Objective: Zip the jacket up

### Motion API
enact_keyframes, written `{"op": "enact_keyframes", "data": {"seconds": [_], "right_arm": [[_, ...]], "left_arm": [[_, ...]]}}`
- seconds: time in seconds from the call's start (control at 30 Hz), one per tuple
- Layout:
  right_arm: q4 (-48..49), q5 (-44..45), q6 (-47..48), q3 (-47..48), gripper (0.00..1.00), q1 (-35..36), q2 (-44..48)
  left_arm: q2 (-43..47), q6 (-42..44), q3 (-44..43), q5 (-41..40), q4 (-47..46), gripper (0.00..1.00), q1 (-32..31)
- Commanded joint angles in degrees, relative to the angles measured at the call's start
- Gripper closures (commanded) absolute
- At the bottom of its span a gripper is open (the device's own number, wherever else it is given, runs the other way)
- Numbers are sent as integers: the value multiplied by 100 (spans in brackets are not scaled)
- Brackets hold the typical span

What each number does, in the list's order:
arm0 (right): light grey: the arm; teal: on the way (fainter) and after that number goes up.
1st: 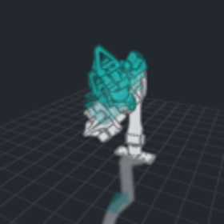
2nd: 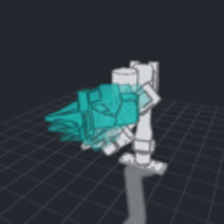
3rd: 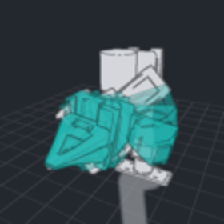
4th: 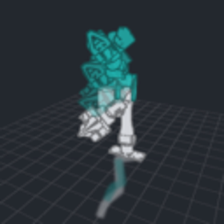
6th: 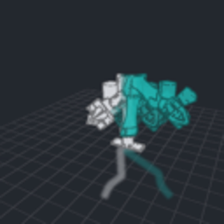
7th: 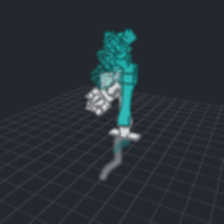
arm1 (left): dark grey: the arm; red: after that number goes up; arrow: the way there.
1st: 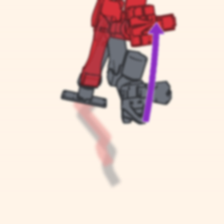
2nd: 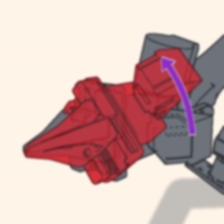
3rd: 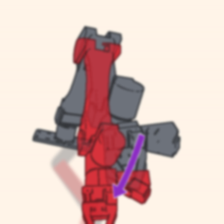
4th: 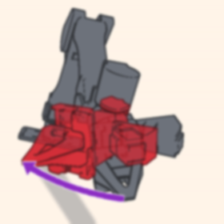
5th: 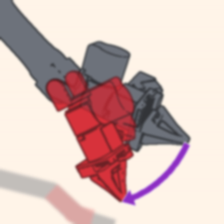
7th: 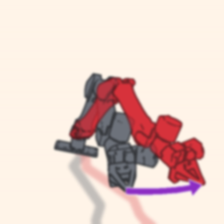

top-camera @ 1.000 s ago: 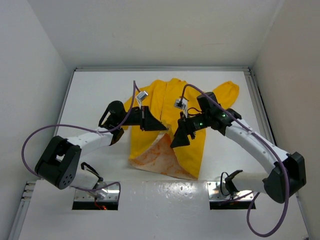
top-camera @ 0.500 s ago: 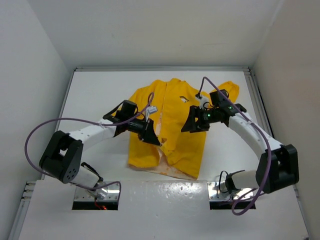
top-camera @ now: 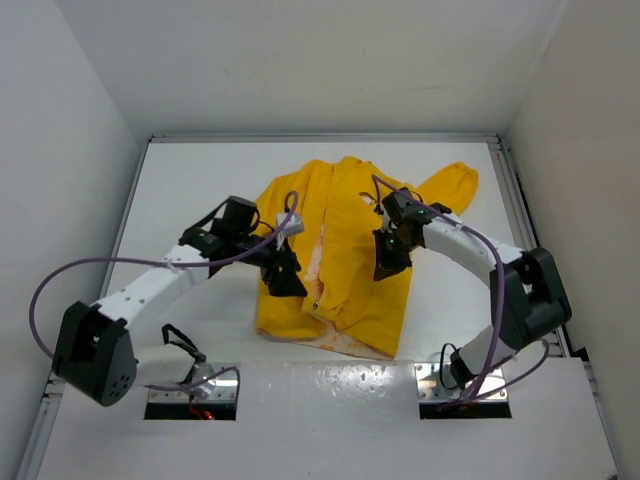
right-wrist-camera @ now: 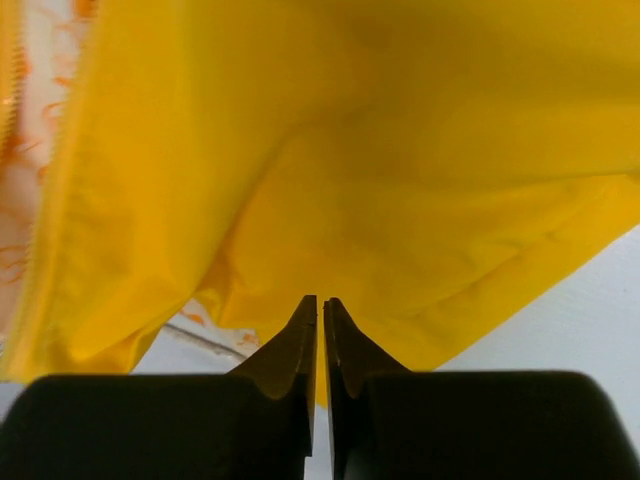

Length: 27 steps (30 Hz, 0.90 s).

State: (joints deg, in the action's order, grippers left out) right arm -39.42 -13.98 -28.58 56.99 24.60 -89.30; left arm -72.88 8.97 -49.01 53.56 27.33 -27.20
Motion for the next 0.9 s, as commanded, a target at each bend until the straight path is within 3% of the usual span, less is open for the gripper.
{"op": "enact_keyframes", "data": {"seconds": [0.0,0.17,0.43,0.87], "right_arm": [[-127,597,-394,329,95,220,-184],[-513,861,-833,251,100,335,-675],[-628,1362,-1018,671,100,326,-1502],[-444,3954,-386,2359,90,159,-2680]], "left_arm": [[485,281,-258,-722,-825,8,346],[100,105,-135,-1434,-1194,11,777],[-191,-325,-74,-1691,-1643,15,1191],[-577,-537,-108,-2139,-1942,13,1367]]}}
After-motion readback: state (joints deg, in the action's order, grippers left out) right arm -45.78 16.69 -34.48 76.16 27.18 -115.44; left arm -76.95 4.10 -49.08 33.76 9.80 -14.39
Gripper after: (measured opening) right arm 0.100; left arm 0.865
